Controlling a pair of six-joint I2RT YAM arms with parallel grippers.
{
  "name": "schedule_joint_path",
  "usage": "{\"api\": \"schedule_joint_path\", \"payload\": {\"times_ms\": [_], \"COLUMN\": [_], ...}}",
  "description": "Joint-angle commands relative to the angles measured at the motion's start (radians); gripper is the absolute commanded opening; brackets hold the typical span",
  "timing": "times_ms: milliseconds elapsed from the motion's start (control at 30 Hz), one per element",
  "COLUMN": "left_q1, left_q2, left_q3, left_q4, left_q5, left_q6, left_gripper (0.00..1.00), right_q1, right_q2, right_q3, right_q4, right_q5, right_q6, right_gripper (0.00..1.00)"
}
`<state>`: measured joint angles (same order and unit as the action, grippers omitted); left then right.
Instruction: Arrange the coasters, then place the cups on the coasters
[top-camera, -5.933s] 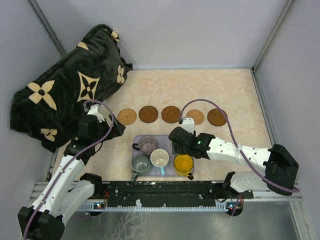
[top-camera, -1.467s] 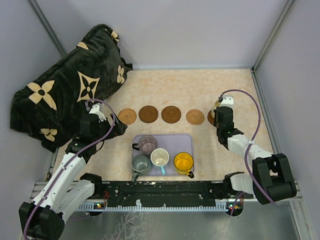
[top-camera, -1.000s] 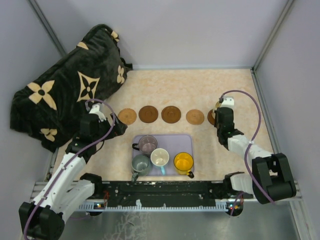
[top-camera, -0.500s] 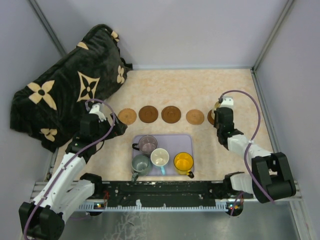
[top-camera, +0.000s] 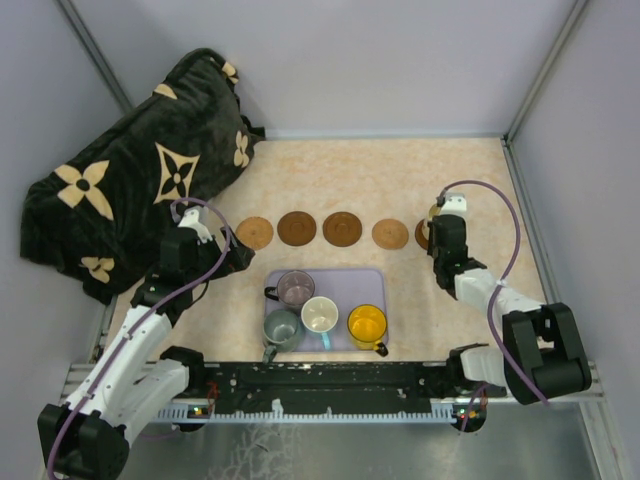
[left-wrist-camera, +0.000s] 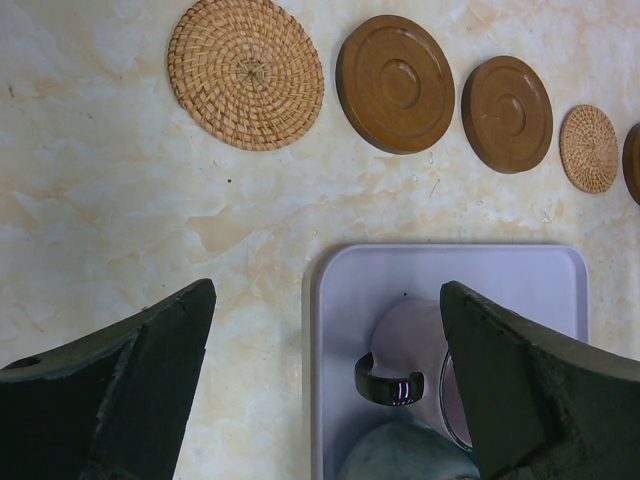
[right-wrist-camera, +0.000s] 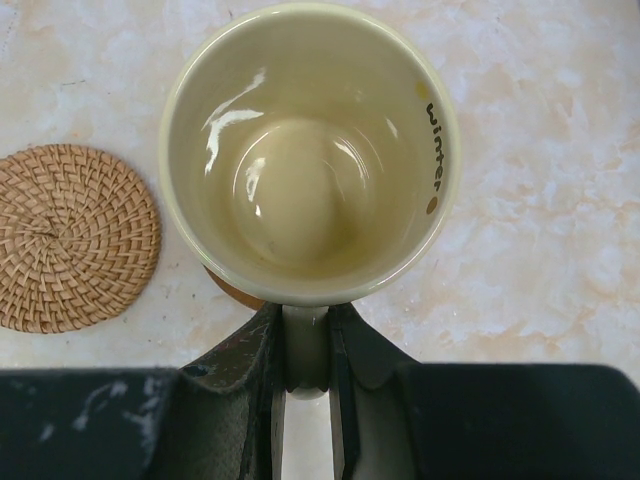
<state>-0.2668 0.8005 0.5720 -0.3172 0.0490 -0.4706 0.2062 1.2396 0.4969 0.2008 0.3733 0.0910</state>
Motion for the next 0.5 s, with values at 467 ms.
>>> {"api": "schedule_joint_path", "payload": {"times_ms": [467], "left_q1": [-0.003], "left_q2": [-0.001], "left_q3": [-0.001], "left_q4": [0.014], "left_q5": [-0.002], "left_q6": [0.007], "left_gripper": [1.00], "right_q1": [-0.012], "right_q2": [0.007], "right_q3": [0.001], "right_q4": [0.138], "right_q5": [0.030], "right_q6": [0.033], "right_gripper": [0.00]}}
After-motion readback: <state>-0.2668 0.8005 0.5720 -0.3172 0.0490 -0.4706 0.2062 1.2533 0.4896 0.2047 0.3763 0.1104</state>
